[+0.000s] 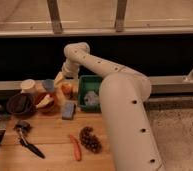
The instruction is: Place apple in metal cup
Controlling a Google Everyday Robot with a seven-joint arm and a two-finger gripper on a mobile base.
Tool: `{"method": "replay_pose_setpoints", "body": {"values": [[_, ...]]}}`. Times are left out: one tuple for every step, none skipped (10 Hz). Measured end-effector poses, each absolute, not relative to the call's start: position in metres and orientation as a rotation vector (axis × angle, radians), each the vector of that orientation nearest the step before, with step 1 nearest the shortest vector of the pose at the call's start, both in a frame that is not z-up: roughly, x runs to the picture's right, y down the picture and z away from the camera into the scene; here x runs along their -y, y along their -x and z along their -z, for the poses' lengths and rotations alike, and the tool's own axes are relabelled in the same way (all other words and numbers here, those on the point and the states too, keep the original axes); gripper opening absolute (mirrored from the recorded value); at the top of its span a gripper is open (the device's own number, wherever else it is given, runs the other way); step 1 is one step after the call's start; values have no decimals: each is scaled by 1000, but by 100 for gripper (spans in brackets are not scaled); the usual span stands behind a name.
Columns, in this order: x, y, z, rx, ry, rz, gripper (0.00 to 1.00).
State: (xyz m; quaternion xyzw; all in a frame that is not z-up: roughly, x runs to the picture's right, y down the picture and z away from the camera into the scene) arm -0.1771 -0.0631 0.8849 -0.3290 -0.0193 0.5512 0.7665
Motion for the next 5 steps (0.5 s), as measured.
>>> {"method": "replay_pose_setpoints", "body": {"values": [[76, 174, -874, 64, 691, -1204, 74], [86, 170, -866, 80, 674, -1212, 74], [85, 169, -866, 78, 674, -1212, 74], [85, 172, -865, 80, 675, -1210, 74], [85, 174, -865, 83, 679, -1207, 74]]}}
